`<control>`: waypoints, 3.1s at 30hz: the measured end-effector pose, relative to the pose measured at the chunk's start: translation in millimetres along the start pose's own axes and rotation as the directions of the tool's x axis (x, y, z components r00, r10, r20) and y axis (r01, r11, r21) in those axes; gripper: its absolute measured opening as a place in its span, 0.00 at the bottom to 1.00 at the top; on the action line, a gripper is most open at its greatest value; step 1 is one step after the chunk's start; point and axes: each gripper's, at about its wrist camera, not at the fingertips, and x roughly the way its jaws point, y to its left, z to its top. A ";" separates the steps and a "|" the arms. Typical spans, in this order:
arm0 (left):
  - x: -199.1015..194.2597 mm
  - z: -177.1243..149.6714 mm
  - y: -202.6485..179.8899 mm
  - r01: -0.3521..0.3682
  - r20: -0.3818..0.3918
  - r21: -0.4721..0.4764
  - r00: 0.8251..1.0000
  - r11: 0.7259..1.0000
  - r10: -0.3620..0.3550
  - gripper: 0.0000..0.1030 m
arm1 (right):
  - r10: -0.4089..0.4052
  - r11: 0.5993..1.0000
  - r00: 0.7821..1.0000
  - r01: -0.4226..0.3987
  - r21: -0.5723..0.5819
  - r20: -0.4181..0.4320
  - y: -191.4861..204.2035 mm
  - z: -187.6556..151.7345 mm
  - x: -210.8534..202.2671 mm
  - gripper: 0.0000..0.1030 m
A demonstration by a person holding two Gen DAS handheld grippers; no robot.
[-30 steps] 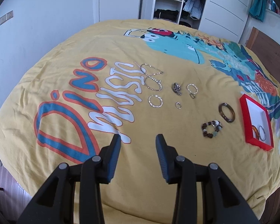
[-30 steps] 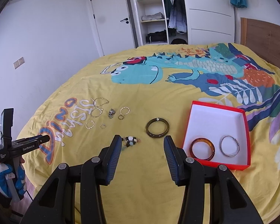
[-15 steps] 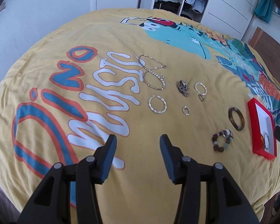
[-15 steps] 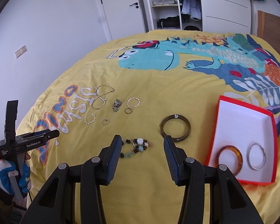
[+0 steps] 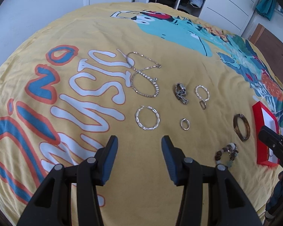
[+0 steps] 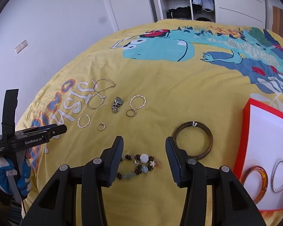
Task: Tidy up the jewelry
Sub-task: 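Move both tools toward the silver earrings and rings, then grasp the twisted silver hoop earring with the left tool while the right tool grasps the small silver ring, then carry the hoop and ring into the red box and open both tools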
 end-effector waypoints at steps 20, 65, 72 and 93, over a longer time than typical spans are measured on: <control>27.6 15.4 6.9 -0.004 -0.012 -0.032 1.000 0.999 0.003 0.44 | 0.066 0.998 0.997 -0.066 -0.012 -0.041 8.3 23.2 54.7 0.34; 17.1 18.5 10.7 -0.027 -0.001 0.006 1.000 1.000 0.027 0.05 | 0.042 0.999 0.998 -0.041 0.018 -0.047 25.3 29.6 56.8 0.19; -35.2 5.3 3.9 -0.032 0.050 0.007 0.998 0.999 0.032 0.05 | 0.023 0.999 1.000 -0.023 0.030 0.011 21.4 20.9 -3.1 0.19; -109.6 -22.7 -123.8 0.102 0.099 0.143 0.988 0.984 -0.117 0.05 | -0.186 0.965 0.970 0.151 0.214 0.156 -103.5 -44.1 -175.5 0.20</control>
